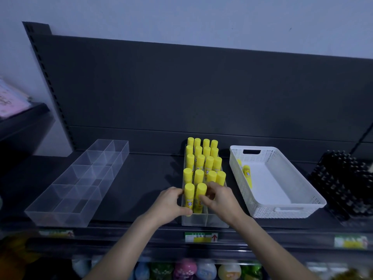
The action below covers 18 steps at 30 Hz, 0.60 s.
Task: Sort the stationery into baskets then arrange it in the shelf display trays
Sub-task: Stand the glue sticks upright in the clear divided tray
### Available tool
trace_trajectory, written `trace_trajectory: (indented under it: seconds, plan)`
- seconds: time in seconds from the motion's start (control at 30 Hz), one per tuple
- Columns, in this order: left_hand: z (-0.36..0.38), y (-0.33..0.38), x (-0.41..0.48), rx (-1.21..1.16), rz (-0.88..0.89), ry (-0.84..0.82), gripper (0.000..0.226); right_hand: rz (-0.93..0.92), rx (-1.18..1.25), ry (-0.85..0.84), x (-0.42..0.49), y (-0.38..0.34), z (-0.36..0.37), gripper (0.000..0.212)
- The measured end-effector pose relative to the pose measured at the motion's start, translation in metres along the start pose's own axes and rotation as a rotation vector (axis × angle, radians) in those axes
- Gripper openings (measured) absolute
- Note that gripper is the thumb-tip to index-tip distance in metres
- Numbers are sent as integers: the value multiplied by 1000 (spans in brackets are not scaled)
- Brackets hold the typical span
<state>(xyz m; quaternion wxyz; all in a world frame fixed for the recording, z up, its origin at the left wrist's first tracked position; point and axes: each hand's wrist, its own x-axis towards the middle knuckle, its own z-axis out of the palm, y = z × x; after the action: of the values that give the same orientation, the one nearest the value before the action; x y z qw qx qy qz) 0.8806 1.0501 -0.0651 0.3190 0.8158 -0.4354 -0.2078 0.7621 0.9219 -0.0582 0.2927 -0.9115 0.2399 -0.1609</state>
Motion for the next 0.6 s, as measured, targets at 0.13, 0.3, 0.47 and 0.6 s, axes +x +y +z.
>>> trace_trajectory:
  seconds: [0.13, 0.3, 0.47, 0.6]
  plan:
    - [-4, 1, 0, 30, -7, -22, 51, 22, 12, 1, -3, 0, 1, 29]
    - [-17, 4, 0, 10, -7, -17, 71, 74, 125, 59, -9, 2, -2, 41]
    - [-23, 26, 0, -3, 35, 108, 59, 120, 190, 119, -17, 16, -29, 34]
    - [-15, 55, 5, -41, 77, 234, 44, 155, 224, 252, -16, 38, -74, 24]
